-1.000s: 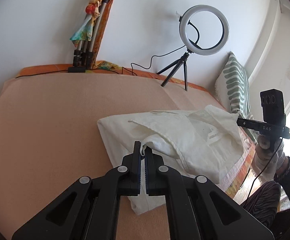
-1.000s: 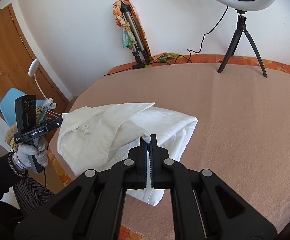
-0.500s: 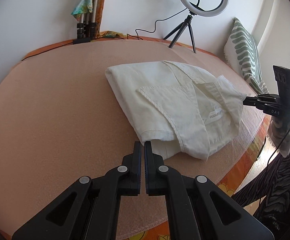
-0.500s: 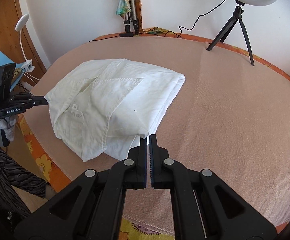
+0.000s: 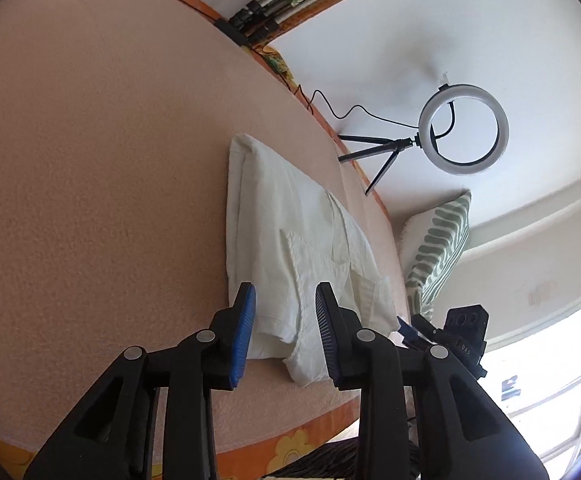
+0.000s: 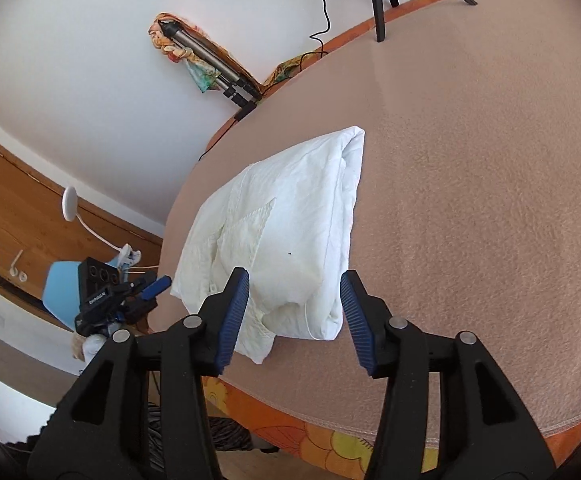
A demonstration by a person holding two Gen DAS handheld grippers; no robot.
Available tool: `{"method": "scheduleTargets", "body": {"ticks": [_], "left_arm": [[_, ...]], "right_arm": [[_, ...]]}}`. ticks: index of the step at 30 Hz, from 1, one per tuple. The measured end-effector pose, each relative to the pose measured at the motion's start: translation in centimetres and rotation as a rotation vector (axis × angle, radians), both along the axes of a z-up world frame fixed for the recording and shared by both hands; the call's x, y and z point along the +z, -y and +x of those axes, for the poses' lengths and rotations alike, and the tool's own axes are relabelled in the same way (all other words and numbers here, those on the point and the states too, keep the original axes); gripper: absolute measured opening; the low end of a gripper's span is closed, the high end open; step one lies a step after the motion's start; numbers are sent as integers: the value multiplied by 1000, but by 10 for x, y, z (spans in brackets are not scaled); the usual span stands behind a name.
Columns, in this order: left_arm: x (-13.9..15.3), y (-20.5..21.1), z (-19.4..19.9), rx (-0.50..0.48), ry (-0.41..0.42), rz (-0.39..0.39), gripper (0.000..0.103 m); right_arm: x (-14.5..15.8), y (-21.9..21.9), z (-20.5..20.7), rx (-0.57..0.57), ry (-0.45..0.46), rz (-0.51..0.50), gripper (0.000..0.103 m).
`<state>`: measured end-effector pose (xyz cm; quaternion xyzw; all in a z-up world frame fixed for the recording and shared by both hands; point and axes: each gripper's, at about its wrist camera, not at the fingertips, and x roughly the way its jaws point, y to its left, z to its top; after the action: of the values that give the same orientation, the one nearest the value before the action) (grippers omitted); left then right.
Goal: Fold small clothes
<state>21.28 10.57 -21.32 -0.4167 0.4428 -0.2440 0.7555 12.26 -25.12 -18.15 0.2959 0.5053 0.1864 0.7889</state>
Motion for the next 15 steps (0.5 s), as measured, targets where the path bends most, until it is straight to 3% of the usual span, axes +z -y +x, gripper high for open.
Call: {"method": "scheduleTargets", "body": {"ticks": [2, 7, 9, 10, 11, 12, 15], "left_arm": [[-10, 3, 3, 2, -40, -42, 29], [-15, 8, 3, -6, -46, -93, 26], [-15, 8, 3, 4, -41, -83, 25], [-15, 9, 5, 7, -39, -83, 18], [-16, 10, 6, 4, -41, -85, 5], [-16, 10, 5, 8, -35, -78, 4], [-9, 16, 4, 2, 5, -23, 3]], "right_arm": [[-10, 4, 2, -24, -36, 59, 50], [-29, -3, 7, -17, -107, 198, 49], [-30, -7, 9, -19, -105, 205, 37], [-31, -8, 10, -13, -105, 208, 33], [-31, -11, 11, -6, -99, 202, 21], [-29, -15, 11, -1, -91, 175, 13], [-16, -21, 9, 16, -50, 85, 9]]}}
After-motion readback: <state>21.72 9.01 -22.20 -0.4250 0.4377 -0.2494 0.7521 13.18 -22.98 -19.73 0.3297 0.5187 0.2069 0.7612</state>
